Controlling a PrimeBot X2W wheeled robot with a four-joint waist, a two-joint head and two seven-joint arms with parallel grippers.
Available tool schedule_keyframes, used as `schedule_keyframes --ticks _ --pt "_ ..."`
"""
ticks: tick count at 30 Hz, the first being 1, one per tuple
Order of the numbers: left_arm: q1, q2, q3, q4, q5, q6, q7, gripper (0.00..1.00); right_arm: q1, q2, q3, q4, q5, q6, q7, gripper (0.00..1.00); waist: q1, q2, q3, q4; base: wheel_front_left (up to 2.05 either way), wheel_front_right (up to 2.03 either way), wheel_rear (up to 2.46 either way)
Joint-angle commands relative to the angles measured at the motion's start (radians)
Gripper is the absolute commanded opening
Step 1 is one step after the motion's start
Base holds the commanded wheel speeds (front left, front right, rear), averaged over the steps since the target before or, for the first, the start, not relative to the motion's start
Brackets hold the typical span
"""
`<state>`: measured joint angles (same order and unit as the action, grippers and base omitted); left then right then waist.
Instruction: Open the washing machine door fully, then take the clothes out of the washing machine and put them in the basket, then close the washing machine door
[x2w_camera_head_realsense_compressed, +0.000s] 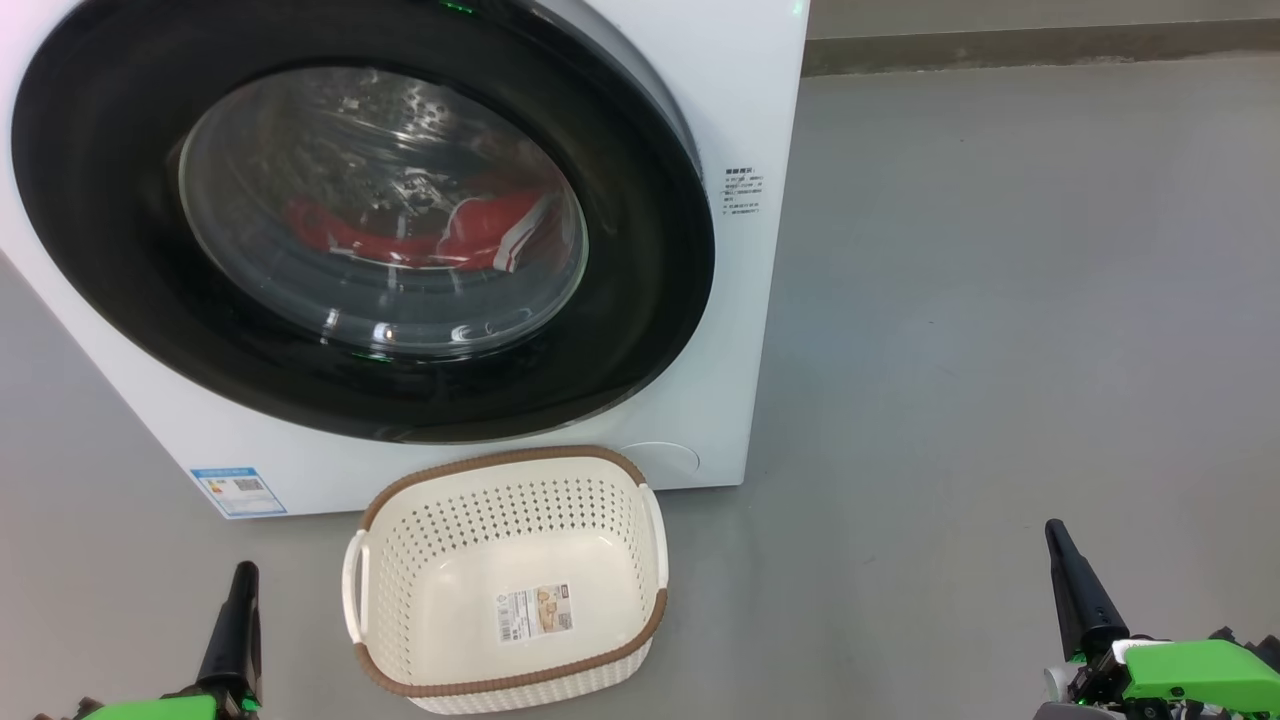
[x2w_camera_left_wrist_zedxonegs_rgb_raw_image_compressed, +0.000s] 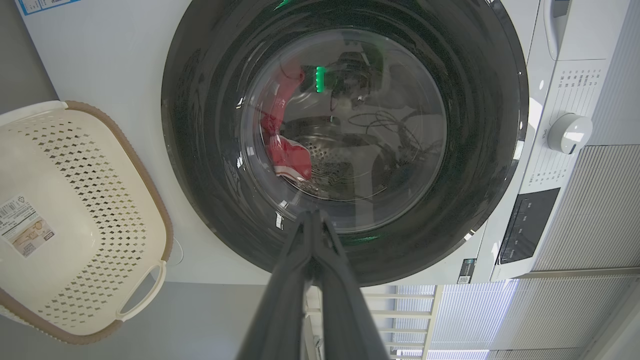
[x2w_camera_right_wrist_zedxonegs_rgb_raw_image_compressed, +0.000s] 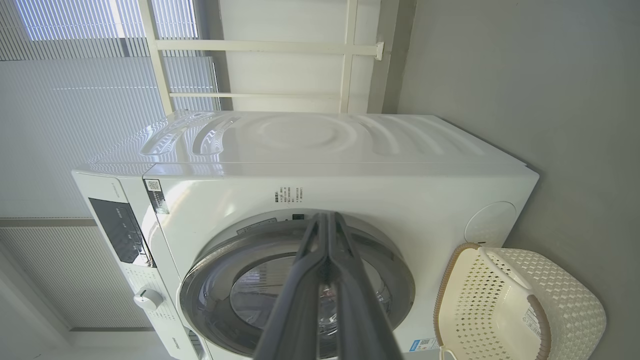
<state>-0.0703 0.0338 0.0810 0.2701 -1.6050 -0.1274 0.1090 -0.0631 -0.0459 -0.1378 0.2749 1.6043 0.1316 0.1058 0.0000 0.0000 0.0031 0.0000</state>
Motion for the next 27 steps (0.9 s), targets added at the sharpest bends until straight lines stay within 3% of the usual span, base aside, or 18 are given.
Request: schedule_keyframes --ticks 1,27 --pt "-0.038 0.016 0.032 -0.025 -0.004 -0.003 0.004 0.0 -0.045 -0.004 0.024 -0.03 0.005 -0.001 0.007 0.0 0.0 0.0 0.0 0.0 0.0 0.0 0.0" --pt "-0.038 0.016 0.032 -0.025 -0.004 -0.003 0.004 0.0 -0.045 -0.004 0.024 -0.03 0.005 -0.001 0.007 0.0 0.0 0.0 0.0 0.0 0.0 0.0 0.0"
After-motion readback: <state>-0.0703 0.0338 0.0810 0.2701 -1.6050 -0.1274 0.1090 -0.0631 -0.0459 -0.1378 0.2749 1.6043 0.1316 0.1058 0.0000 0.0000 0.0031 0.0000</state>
